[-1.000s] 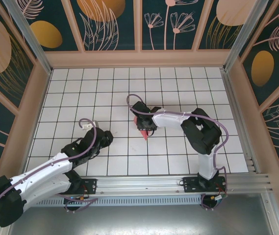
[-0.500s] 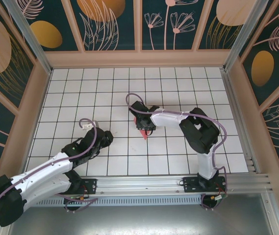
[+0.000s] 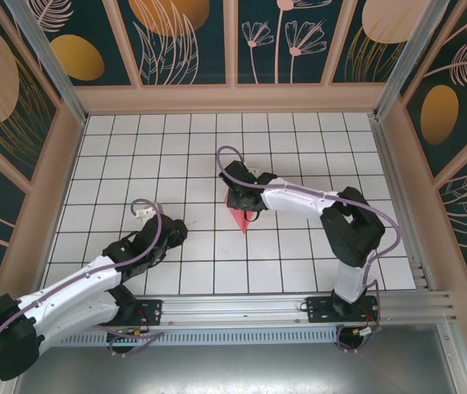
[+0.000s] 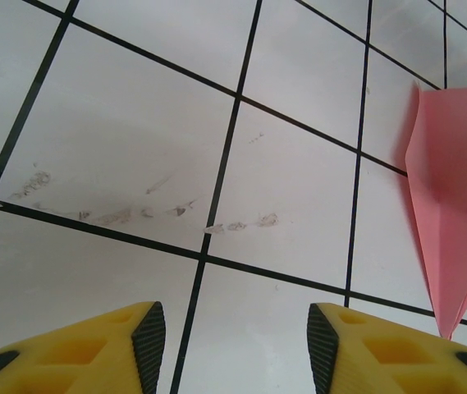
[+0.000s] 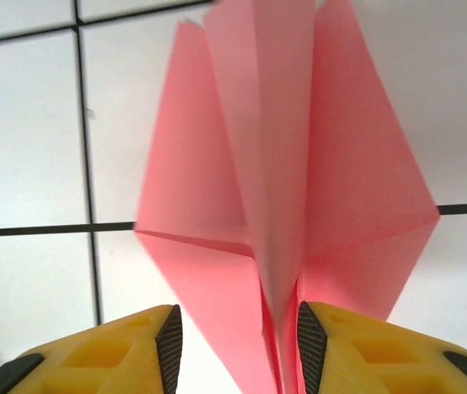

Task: Fold a paper plane with a square sheet of paper (pick it up from the middle)

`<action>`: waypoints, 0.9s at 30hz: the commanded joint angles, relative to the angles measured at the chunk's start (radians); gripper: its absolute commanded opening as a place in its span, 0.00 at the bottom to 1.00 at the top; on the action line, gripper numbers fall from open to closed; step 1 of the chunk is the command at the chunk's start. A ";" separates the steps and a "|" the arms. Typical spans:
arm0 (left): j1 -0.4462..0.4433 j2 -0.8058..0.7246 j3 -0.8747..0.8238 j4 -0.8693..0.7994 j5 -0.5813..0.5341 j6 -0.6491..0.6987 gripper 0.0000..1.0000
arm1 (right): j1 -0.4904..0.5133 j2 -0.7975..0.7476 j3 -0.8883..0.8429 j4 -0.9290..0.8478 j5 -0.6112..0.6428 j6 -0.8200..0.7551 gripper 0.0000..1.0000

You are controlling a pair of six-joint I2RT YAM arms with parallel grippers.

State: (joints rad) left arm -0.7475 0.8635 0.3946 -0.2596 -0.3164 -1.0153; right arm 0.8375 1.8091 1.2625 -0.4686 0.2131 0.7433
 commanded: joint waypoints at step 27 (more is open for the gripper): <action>0.065 0.008 0.062 -0.020 -0.242 0.153 0.83 | -0.073 -0.878 -0.567 0.157 0.598 0.003 0.67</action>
State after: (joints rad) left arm -0.7128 0.8715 0.4271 -0.2741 -0.4812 -0.9150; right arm 0.7971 0.9562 0.7406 -0.3836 0.7349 0.8307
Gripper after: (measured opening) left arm 0.811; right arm 0.661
